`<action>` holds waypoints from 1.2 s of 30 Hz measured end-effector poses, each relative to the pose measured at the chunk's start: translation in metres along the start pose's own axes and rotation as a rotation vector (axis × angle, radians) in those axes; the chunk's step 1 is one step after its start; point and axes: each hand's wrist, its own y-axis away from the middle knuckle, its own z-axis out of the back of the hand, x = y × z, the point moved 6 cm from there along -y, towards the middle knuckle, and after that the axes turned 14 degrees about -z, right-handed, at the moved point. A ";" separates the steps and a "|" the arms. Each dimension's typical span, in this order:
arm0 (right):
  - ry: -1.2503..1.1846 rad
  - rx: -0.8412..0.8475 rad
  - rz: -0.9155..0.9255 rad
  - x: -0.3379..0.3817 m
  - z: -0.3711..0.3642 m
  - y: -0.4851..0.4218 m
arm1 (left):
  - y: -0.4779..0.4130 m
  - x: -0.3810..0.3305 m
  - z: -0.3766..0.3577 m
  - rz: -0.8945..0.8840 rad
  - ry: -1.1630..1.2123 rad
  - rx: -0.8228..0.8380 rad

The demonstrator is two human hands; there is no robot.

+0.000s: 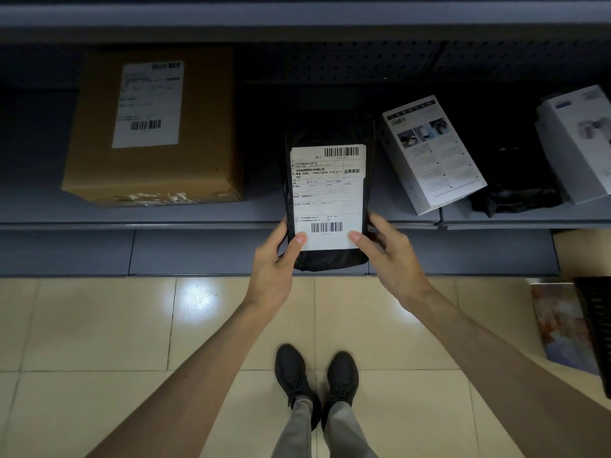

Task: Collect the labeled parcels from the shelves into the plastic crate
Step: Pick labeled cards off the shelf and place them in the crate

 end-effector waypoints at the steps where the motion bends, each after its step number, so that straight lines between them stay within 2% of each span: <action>1: 0.003 -0.003 -0.005 -0.001 0.000 0.000 | 0.000 0.000 0.000 0.001 -0.002 0.001; 18: -0.020 -0.021 -0.067 0.006 0.003 -0.007 | -0.008 -0.008 0.004 0.010 -0.065 0.018; 26: 0.030 -0.162 -0.082 0.032 -0.005 -0.031 | -0.041 -0.013 0.010 0.058 -0.106 -0.051; 31: 0.092 -0.183 -0.076 0.049 -0.014 -0.052 | -0.066 -0.017 0.022 0.096 -0.160 -0.066; 36: 0.014 -0.170 -0.103 0.065 -0.024 -0.075 | -0.093 -0.016 0.032 0.116 -0.171 -0.098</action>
